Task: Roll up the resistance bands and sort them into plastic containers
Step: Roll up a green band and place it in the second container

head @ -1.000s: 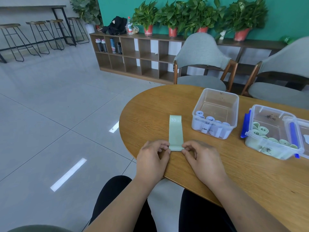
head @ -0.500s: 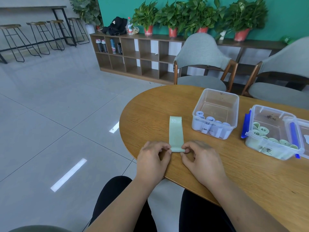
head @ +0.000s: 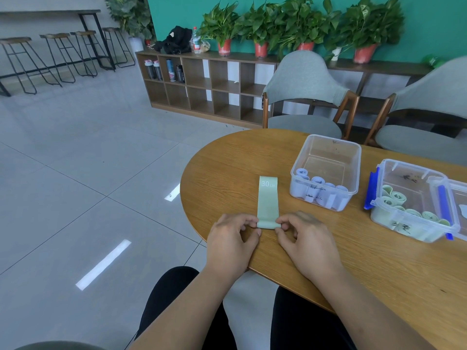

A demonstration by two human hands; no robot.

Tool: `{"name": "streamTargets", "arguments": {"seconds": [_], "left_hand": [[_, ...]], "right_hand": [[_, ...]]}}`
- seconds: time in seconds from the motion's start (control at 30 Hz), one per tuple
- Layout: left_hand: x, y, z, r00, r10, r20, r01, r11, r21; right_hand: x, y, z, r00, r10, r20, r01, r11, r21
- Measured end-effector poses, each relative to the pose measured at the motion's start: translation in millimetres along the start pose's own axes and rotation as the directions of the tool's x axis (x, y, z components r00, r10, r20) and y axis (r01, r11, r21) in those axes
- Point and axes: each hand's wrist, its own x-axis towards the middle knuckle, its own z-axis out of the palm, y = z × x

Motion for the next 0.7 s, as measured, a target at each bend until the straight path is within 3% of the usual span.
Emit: {"name": "streamTargets", "arguments": {"seconds": [0.27,0.7], "left_hand": [[12,1,3,0.997,-0.044,0.056,0.043,0.999,0.032],[6,0,9,1.000,0.005,-0.030,-0.002,0.997,0.084]], "right_hand": [[2,1,3,1.000,-0.008,-0.010,0.007,0.997,-0.071],[3,4,3,0.998,0.056,0.004,-0.056,0.998,0.034]]}}
